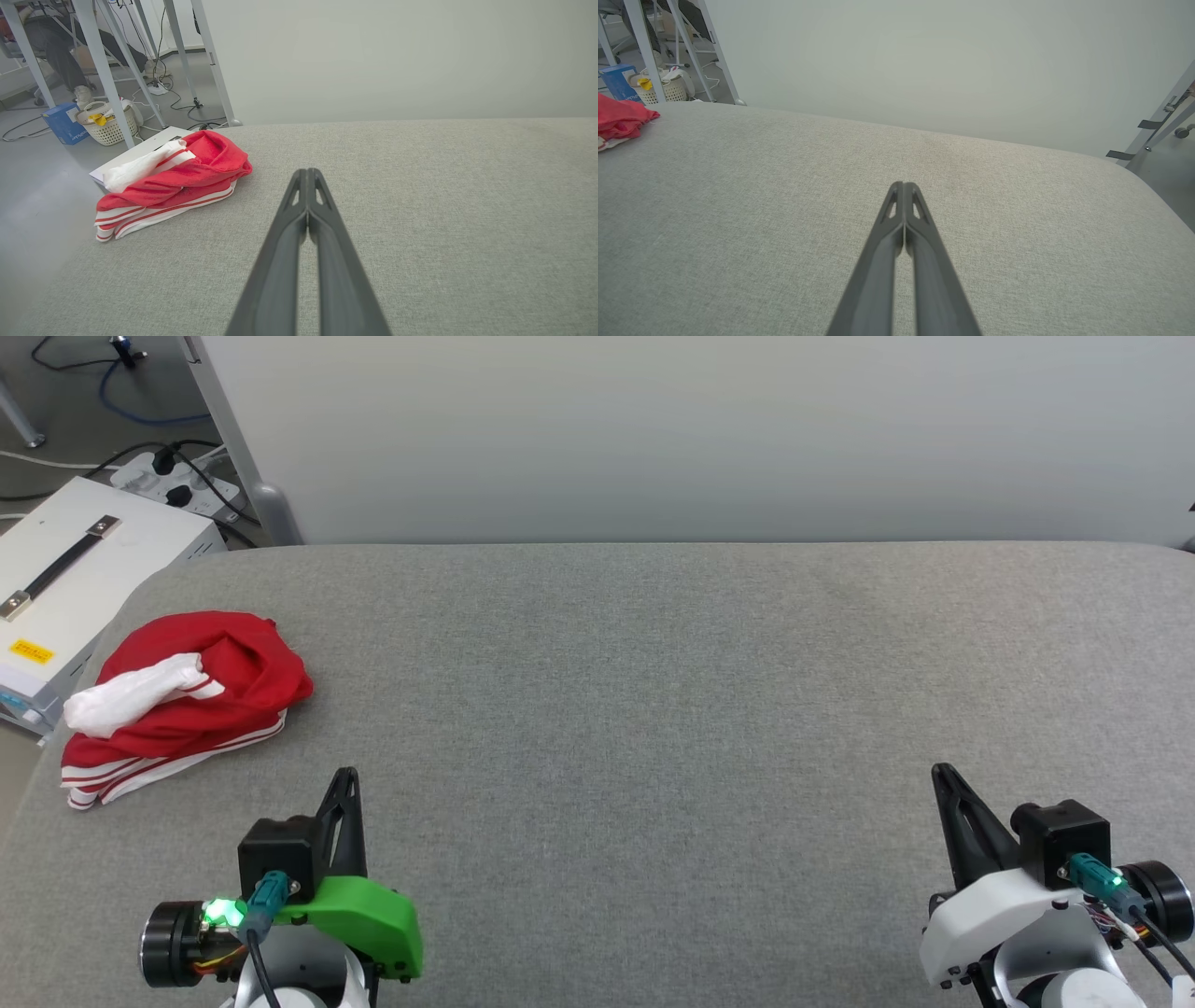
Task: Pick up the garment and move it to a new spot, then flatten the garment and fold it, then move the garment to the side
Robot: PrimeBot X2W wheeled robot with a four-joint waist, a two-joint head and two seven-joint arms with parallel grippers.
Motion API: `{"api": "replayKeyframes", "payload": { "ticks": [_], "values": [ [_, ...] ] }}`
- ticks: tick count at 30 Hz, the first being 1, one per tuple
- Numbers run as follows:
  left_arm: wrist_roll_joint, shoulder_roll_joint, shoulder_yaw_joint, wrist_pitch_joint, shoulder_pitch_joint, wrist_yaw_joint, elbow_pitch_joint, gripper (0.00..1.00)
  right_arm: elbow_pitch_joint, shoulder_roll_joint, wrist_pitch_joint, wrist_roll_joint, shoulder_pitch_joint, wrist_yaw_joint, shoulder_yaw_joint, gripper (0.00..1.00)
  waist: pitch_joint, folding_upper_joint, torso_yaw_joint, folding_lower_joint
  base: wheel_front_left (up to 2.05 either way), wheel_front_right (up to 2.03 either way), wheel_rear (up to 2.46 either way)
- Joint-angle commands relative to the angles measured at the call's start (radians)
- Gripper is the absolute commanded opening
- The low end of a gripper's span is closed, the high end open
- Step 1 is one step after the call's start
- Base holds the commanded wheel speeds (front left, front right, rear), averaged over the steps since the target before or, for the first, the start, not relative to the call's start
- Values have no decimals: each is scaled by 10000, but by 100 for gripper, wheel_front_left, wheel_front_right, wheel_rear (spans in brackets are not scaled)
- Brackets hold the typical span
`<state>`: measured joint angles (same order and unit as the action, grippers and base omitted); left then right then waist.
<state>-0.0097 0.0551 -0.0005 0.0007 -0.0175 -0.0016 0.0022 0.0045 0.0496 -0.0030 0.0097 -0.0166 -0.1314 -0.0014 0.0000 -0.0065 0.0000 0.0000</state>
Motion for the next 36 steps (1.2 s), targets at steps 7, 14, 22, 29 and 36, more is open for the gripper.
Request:
{"api": "replayKeyframes", "payload": {
  "ticks": [7,14,22,29,36],
  "values": [
    [97,-49,5,-7,175,16,-22,0,-45,6,30,-97,166,7,14,0,0,65,0,0,0,0,0],
    [97,-49,5,-7,175,16,-22,0,-45,6,30,-97,166,7,14,0,0,65,0,0,0,0,0],
    [-10,2,-1,-19,-6,10,3,100,4,-2,-19,23,1,0,-13,100,4,0,-1,0,0,0,0],
    [-49,-1,-25,-166,12,94,-7,100,-45,-1,-164,195,23,0,-84,100,18,4,0,0,0,0,0],
    [-81,-5,-62,-372,35,164,-58,100,-191,-1,-367,490,34,1,-177,100,32,9,6,0,0,0,0]
  ]
}}
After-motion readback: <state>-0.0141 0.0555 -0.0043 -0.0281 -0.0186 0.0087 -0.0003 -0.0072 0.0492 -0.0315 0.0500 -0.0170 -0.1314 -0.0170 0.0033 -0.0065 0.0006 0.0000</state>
